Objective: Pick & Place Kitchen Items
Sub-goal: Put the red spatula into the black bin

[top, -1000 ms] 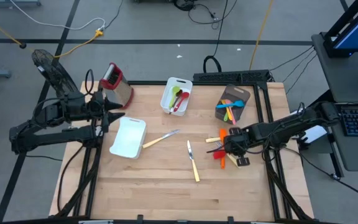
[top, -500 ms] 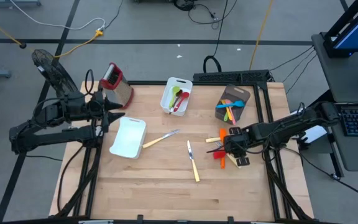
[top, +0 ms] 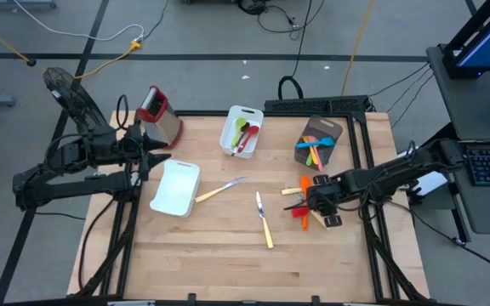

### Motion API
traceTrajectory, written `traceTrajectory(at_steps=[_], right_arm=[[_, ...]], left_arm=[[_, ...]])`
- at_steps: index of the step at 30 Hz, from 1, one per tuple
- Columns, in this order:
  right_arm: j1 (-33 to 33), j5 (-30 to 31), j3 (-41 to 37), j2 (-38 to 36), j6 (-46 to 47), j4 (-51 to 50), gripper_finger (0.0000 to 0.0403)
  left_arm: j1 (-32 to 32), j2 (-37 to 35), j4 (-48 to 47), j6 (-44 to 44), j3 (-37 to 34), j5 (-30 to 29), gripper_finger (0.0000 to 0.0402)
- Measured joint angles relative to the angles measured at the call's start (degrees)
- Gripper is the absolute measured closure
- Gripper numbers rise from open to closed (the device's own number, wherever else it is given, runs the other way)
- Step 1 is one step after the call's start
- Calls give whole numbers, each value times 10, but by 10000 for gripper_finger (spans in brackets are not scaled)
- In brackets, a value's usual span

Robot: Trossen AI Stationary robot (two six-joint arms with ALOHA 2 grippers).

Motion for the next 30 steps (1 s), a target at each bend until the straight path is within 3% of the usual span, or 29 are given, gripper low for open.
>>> traceTrajectory(at_steps=[11,22,25,30], right_arm=[[0,3,-14,8,2,7,268],[0,35,-10,94,11,6,272],[0,35,-10,110,13,1,292],[1,35,-11,104,14,2,357]], left_arm=[[0,0,0,-9,0,0,185],[0,0,0,-10,0,0,185],[0,0,0,-10,0,0,186],[0,0,0,-13,0,0,185]])
